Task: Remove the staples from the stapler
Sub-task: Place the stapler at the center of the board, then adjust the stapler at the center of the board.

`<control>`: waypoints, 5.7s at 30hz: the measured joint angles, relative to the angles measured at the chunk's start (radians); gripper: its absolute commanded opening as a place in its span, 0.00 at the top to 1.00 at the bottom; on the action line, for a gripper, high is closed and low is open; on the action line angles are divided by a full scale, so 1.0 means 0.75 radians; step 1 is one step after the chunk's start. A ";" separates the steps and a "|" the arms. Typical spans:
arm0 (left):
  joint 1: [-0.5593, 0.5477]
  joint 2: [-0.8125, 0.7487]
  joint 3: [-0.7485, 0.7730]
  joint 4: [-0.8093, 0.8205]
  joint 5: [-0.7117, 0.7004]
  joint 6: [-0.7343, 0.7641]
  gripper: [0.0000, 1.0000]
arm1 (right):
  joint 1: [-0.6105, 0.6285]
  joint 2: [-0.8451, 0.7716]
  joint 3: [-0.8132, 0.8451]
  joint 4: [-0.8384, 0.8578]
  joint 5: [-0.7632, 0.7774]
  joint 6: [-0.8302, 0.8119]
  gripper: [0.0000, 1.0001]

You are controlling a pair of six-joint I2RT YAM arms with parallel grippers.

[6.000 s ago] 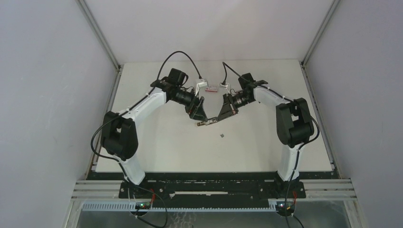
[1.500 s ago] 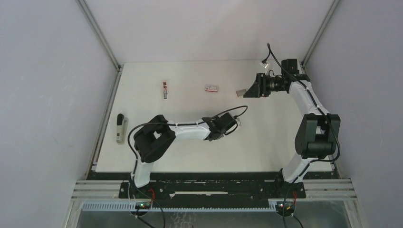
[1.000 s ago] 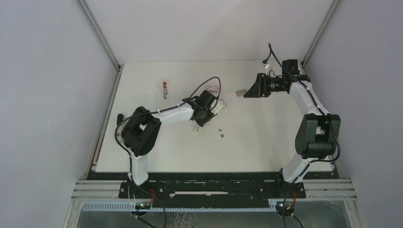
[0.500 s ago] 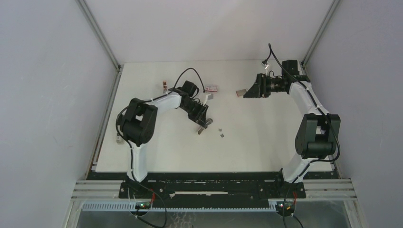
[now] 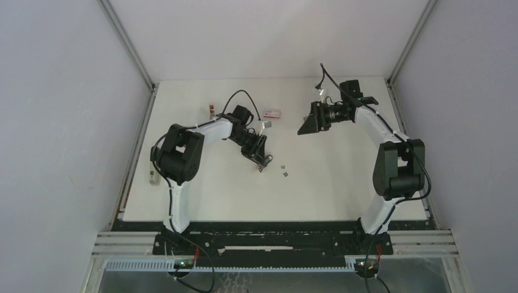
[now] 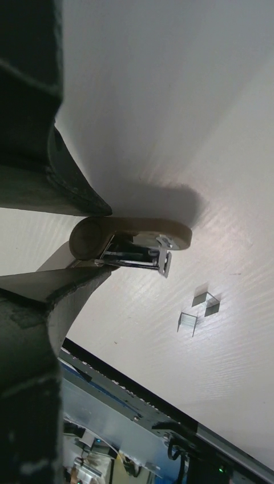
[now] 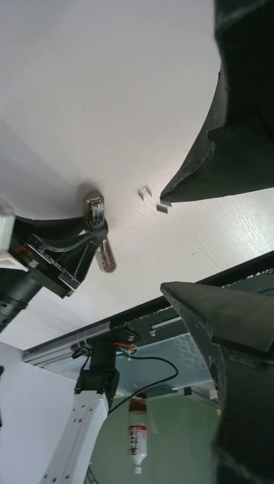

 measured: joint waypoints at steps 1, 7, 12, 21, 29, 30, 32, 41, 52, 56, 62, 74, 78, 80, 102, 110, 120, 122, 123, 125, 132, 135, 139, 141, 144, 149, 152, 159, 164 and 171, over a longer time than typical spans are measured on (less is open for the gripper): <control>0.006 0.000 0.000 0.001 0.001 -0.004 0.54 | 0.012 0.007 0.000 -0.001 0.004 -0.004 0.46; 0.031 0.000 0.000 0.010 0.010 -0.033 0.49 | 0.070 0.025 0.000 -0.012 0.019 -0.030 0.46; 0.037 0.000 0.000 0.013 0.019 -0.037 0.46 | 0.068 0.025 0.000 -0.014 0.027 -0.040 0.46; 0.048 -0.004 0.025 0.012 0.015 -0.033 0.29 | 0.088 0.025 0.000 -0.020 0.042 -0.056 0.45; 0.052 -0.088 0.026 -0.004 -0.191 0.029 0.00 | 0.137 0.025 0.000 -0.028 0.102 -0.102 0.33; 0.053 -0.105 0.026 -0.009 -0.227 0.043 0.00 | 0.141 0.025 0.000 -0.031 0.112 -0.113 0.31; 0.055 -0.154 0.026 -0.018 -0.287 0.074 0.00 | 0.150 0.025 0.000 -0.034 0.127 -0.135 0.21; 0.124 -0.436 0.022 -0.046 -0.397 0.216 0.00 | 0.257 -0.062 -0.051 -0.031 0.259 -0.364 0.00; 0.513 -0.767 -0.215 -0.110 -0.322 0.356 0.00 | 0.494 -0.154 -0.093 -0.013 0.461 -0.838 0.00; 0.586 -0.885 -0.308 -0.155 -0.301 0.416 0.00 | 0.572 -0.100 -0.083 0.001 0.549 -0.955 0.00; 0.694 -1.098 -0.445 -0.204 -0.257 0.494 0.00 | 0.655 0.064 -0.019 0.018 0.672 -1.043 0.00; 0.802 -1.243 -0.557 -0.225 -0.202 0.551 0.00 | 0.804 0.247 -0.011 0.169 0.869 -1.057 0.00; 0.805 -1.245 -0.573 -0.218 -0.190 0.551 0.00 | 0.822 0.268 -0.011 0.227 0.907 -1.036 0.00; 0.812 -1.252 -0.583 -0.215 -0.180 0.551 0.00 | 0.828 0.271 -0.011 0.267 0.929 -1.024 0.00; 0.839 -1.321 -0.599 -0.198 -0.135 0.551 0.00 | 0.863 0.374 0.011 0.467 1.049 -0.894 0.00; 0.842 -1.321 -0.600 -0.188 -0.134 0.550 0.00 | 0.844 0.386 0.067 0.483 1.065 -0.828 0.01; 0.845 -1.321 -0.609 -0.179 -0.134 0.549 0.00 | 0.800 0.403 0.172 0.464 1.116 -0.639 0.00; 0.845 -1.321 -0.609 -0.178 -0.134 0.549 0.00 | 0.782 0.401 0.191 0.439 1.104 -0.603 0.00; 0.845 -1.321 -0.609 -0.177 -0.133 0.548 0.00 | 0.774 0.397 0.195 0.426 1.093 -0.585 0.00; 0.845 -1.320 -0.609 -0.171 -0.130 0.546 0.00 | 0.755 0.374 0.195 0.381 1.064 -0.554 0.00; 0.820 -1.248 -0.609 -0.081 -0.115 0.455 0.00 | 0.635 0.180 0.178 0.254 0.995 -0.398 0.00; 0.717 -1.213 -0.609 -0.026 -0.178 0.402 0.00 | 0.514 0.041 0.123 0.250 0.981 -0.330 0.00; 0.486 -1.157 -0.594 0.056 -0.281 0.318 0.00 | 0.347 -0.112 0.025 0.248 0.986 -0.278 0.00; 0.386 -1.099 -0.562 0.074 -0.325 0.273 0.00 | 0.280 -0.162 -0.026 0.243 0.987 -0.262 0.00; 0.242 -0.965 -0.474 0.105 -0.391 0.196 0.02 | 0.234 -0.201 -0.080 0.238 0.983 -0.251 0.00; 0.076 -0.713 -0.274 0.128 -0.412 0.086 0.17 | 0.194 -0.230 -0.129 0.230 0.971 -0.252 0.00; 0.037 -0.563 -0.149 0.131 -0.376 0.049 0.28 | 0.187 -0.230 -0.129 0.229 0.965 -0.259 0.00; 0.015 -0.293 0.032 0.117 -0.266 0.024 0.40 | 0.187 -0.230 -0.129 0.218 0.917 -0.293 0.00; 0.015 -0.225 0.079 0.074 -0.201 0.051 0.43 | 0.187 -0.230 -0.129 0.198 0.883 -0.313 0.00; 0.015 -0.192 0.130 0.042 -0.155 0.096 0.46 | 0.187 -0.230 -0.129 0.194 0.847 -0.322 0.00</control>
